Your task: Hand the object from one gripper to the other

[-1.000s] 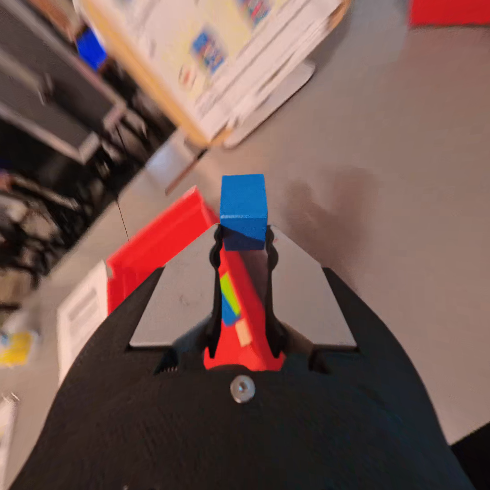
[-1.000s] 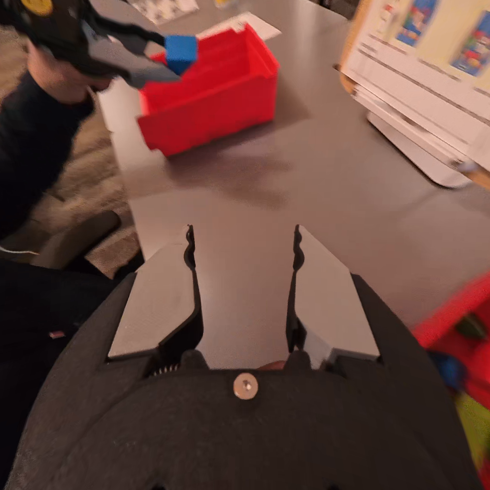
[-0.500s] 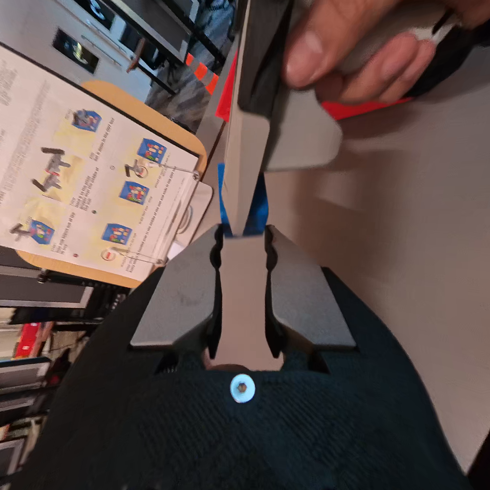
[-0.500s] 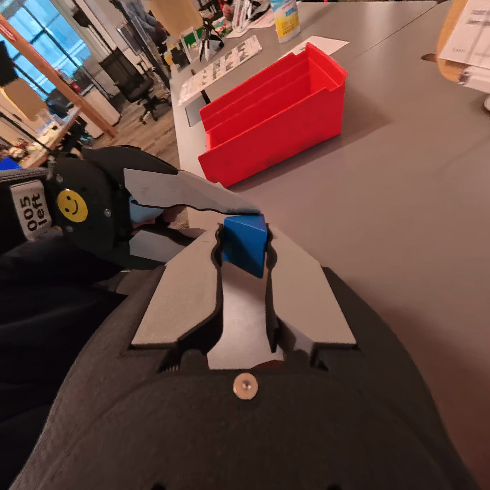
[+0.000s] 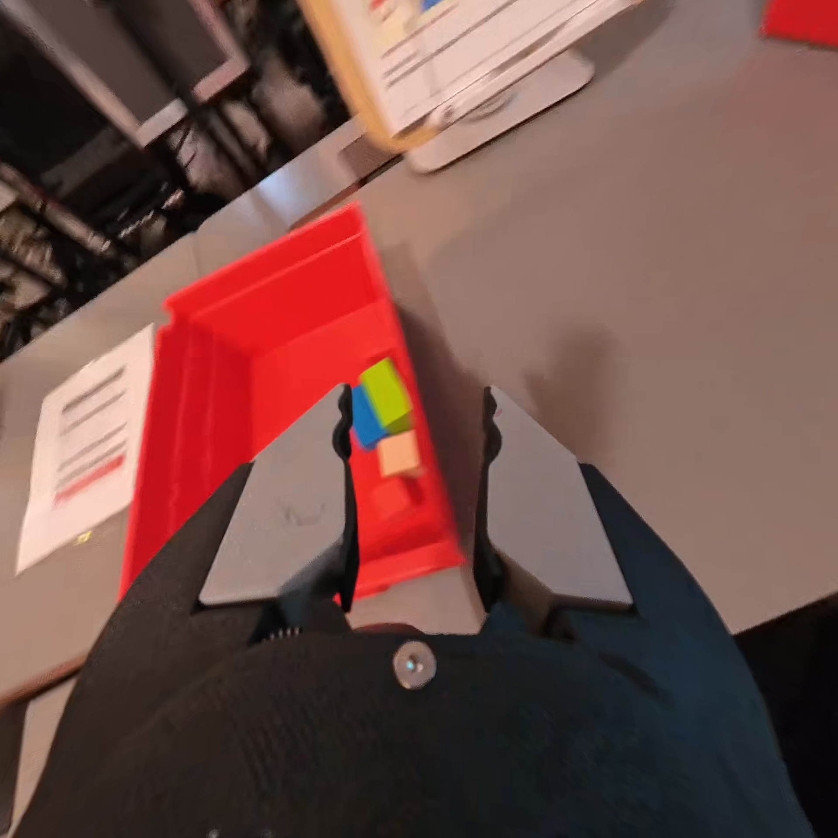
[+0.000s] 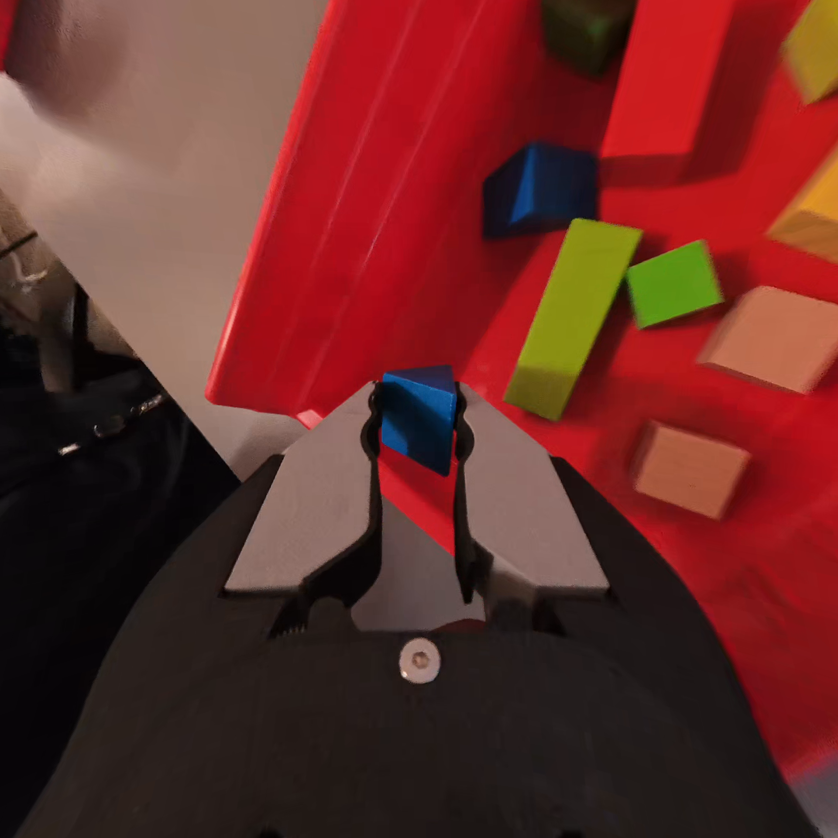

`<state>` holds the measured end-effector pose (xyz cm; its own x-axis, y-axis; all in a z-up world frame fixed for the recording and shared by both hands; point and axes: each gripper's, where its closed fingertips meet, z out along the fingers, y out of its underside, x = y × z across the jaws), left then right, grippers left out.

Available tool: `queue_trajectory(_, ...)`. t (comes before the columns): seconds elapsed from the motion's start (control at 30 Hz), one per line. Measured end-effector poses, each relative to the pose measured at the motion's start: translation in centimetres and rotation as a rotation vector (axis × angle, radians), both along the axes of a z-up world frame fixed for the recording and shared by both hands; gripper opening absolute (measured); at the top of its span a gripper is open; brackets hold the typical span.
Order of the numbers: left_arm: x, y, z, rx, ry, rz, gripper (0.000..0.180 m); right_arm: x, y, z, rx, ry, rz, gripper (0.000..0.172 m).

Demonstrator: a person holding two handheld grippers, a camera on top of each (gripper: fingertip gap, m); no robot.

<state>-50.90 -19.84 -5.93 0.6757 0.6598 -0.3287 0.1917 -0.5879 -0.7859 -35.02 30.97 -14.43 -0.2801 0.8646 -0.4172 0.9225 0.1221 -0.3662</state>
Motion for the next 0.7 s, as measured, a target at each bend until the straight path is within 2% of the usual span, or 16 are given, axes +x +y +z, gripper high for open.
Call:
queue_trajectory(0.1, -2.4, -5.7, -1.1, 0.024, -0.074, 0.148, 0.054, -0.3, -2.2, -2.1, -0.064, -0.055, 0.064, 0.028)
queue_trajectory(0.2, -3.5, -8.0, -2.6, 0.08, -0.198, 0.18, 0.061, -0.5, -3.4, -4.4, -0.073, -0.14, 0.111, 0.03)
queue_trajectory(0.3, -4.7, -9.6, -4.6, 0.034, -0.26, 0.221, 0.061, -1.2, -3.9, -4.7, -0.075, -0.154, 0.119, 0.034)
queue_trajectory(0.33, -5.0, -10.0, -5.4, 0.014, -0.289, 0.227, 0.062, -1.5, -3.4, -4.8, -0.038, -0.143, 0.108, 0.04)
queue_trajectory(0.4, -5.5, -10.1, -7.0, -0.014, -0.356, 0.226, 0.062, -2.1, -2.3, -4.8, 0.049, -0.115, 0.083, 0.053)
queue_trajectory(0.6, -3.6, -6.6, -10.2, -0.005, -0.579, 0.089, 0.063, -2.8, 0.1, -4.4, 0.239, -0.097, 0.039, 0.057)
queue_trajectory(0.7, -3.4, -6.7, -12.1, -0.097, -0.614, 0.123, 0.064, -3.5, 0.1, -3.2, 0.238, -0.057, 0.012, 0.057)
